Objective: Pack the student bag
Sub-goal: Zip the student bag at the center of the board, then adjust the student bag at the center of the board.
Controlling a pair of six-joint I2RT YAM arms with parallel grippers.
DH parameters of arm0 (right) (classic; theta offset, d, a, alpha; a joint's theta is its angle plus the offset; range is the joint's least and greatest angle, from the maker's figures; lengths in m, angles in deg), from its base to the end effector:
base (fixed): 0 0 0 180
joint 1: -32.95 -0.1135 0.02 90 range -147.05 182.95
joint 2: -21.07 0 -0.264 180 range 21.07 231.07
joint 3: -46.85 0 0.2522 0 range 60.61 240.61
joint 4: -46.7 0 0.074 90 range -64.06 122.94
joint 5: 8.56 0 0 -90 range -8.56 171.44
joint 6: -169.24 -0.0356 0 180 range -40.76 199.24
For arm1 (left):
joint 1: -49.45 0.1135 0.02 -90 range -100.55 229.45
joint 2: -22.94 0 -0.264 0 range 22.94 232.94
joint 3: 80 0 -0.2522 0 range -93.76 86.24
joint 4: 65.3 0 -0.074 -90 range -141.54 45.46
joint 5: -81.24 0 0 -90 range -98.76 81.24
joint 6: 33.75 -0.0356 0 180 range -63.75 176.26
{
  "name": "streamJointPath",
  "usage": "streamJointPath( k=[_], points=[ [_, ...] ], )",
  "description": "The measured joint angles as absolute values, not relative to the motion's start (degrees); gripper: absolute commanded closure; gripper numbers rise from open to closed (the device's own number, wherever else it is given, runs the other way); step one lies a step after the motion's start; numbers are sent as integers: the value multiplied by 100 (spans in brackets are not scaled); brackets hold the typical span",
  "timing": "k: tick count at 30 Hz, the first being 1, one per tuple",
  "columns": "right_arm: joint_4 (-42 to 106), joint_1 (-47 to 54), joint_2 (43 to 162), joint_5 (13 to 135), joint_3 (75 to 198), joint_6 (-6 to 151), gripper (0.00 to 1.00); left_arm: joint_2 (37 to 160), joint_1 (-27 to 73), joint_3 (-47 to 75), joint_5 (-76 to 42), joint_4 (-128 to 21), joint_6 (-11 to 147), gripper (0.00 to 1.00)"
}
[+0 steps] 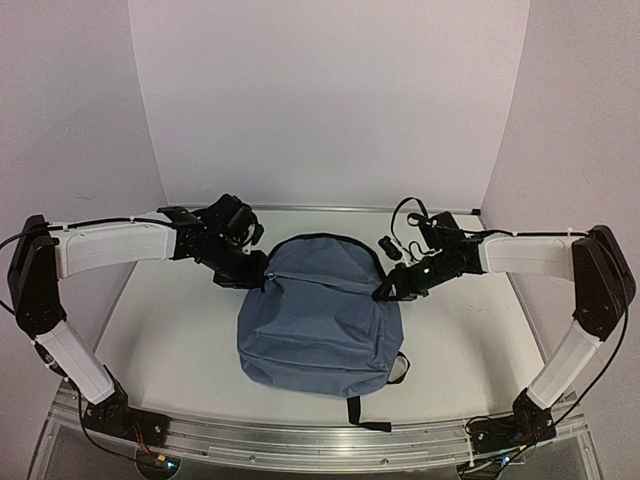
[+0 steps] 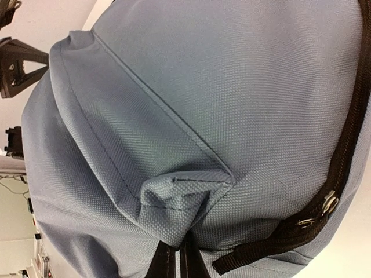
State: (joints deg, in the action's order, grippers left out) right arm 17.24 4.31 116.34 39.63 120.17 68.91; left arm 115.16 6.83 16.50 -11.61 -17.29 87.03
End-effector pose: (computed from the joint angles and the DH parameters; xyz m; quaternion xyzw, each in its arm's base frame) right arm 0.2878 0.1842 0.2035 -0.2567 0.8517 0.4205 0.1787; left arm 0.2487 -0.2313 0.2475 0.1059 0.9520 -0.1901 0.2152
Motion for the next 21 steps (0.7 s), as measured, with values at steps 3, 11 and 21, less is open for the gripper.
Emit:
streamJointPath(
  k=[3, 11, 21],
  points=[
    [1380, 515, 11632, 3858, 12163, 7086, 58, 11431, 729, 1791, -1318, -1910, 8648, 100],
    [711, 608, 11626, 3919, 13318, 7576, 30, 11248, 804, 1921, -1841, -2387, 8587, 100],
    [627, -326, 12691, 4133, 15018, 7971, 28, 11335, 796, 1919, -2129, -2663, 8619, 100]
  ],
)
